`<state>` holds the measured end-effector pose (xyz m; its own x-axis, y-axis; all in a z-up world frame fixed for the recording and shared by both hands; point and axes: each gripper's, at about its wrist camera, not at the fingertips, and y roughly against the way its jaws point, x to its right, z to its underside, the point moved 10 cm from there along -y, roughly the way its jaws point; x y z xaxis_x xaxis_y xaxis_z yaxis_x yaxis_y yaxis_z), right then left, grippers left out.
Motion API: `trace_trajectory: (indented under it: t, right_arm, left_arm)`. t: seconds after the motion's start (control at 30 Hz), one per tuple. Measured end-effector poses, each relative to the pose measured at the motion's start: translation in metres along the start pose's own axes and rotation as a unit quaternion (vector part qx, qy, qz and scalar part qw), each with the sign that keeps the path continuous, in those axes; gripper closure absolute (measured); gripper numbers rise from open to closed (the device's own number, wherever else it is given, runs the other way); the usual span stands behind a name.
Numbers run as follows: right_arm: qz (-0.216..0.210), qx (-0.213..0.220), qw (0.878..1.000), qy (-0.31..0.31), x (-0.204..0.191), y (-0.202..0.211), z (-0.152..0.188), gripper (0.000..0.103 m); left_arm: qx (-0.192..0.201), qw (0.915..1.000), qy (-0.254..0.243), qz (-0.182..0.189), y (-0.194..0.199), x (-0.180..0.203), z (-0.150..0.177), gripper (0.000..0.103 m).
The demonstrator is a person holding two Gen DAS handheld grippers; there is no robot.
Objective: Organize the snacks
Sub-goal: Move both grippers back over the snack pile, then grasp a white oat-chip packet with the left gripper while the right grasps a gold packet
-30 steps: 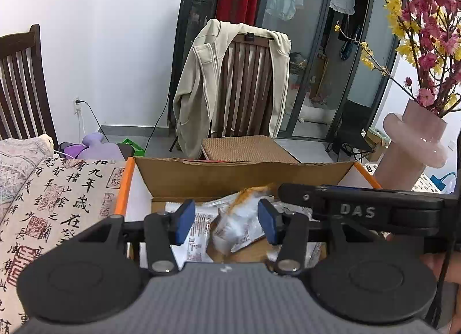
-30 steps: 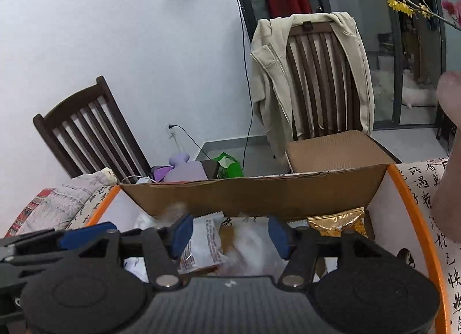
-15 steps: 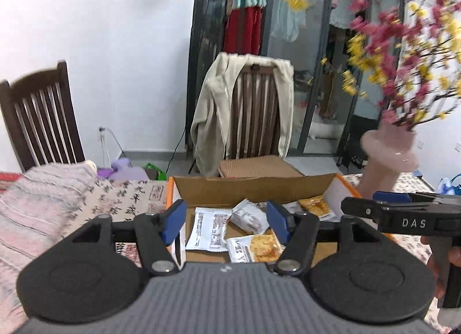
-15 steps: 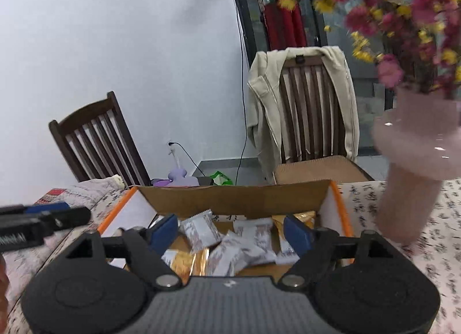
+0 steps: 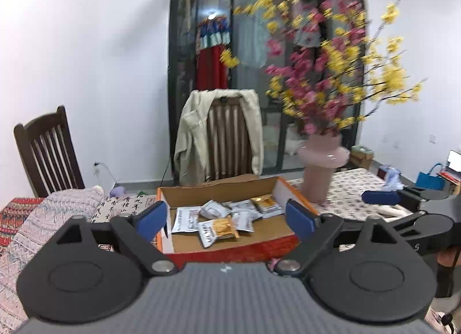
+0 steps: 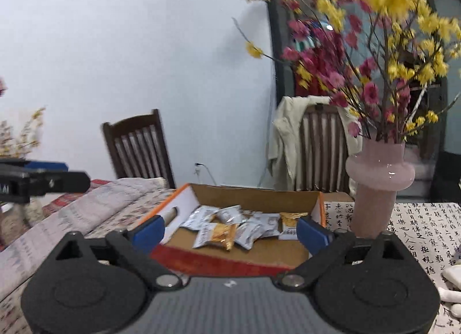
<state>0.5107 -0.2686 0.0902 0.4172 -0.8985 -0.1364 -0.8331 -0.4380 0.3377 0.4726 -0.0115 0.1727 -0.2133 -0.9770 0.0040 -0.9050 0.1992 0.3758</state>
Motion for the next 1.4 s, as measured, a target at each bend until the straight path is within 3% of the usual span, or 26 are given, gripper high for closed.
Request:
trace_trajectory:
  t: [0.2, 0.37, 0.5, 0.63, 0.77, 0.87, 1.07, 1.23, 1.4]
  right_arm:
    - [-0.024, 0.017, 0.999, 0.023, -0.025, 0.059, 0.021, 0.0]
    - [-0.033, 0.019, 0.999, 0.028, -0.036, 0.095, 0.048, 0.0]
    - [-0.022, 0.011, 0.999, 0.049, -0.044, 0.116, 0.074, 0.0]
    - [-0.01, 0.003, 0.996, 0.091, -0.052, 0.13, 0.107, 0.0]
    - [-0.011, -0.033, 0.996, 0.084, -0.056, 0.134, 0.144, 0.0]
    - [-0.017, -0.064, 0.995, 0.069, -0.055, 0.132, 0.17, 0.0]
    - [0.014, -0.103, 0.994, 0.033, -0.037, 0.131, 0.203, 0.0]
    - [0.031, -0.101, 0.994, 0.027, -0.031, 0.129, 0.205, 0.0]
    - [0.033, -0.1, 0.994, 0.034, -0.032, 0.119, 0.197, 0.0]
  left_arm:
    - [0.017, 0.9998, 0.005, -0.012, 0.057, 0.002, 0.027, 0.006]
    - [0.02, 0.9979, 0.005, -0.062, 0.086, -0.003, 0.068, 0.004]
    - [0.001, 0.9962, 0.039, -0.078, 0.101, -0.01, 0.109, 0.003]
    - [-0.034, 0.9938, 0.04, -0.098, 0.106, -0.015, 0.154, 0.002]
    - [-0.085, 0.9908, 0.059, -0.088, 0.1, -0.017, 0.194, 0.002]
    - [-0.098, 0.9899, 0.064, -0.08, 0.096, -0.017, 0.207, 0.002]
    - [-0.105, 0.9904, 0.067, -0.059, 0.083, -0.013, 0.213, 0.002]
    - [-0.111, 0.9894, 0.075, -0.056, 0.07, -0.016, 0.217, 0.002]
    - [-0.115, 0.9863, 0.088, -0.079, 0.055, -0.038, 0.21, 0.002]
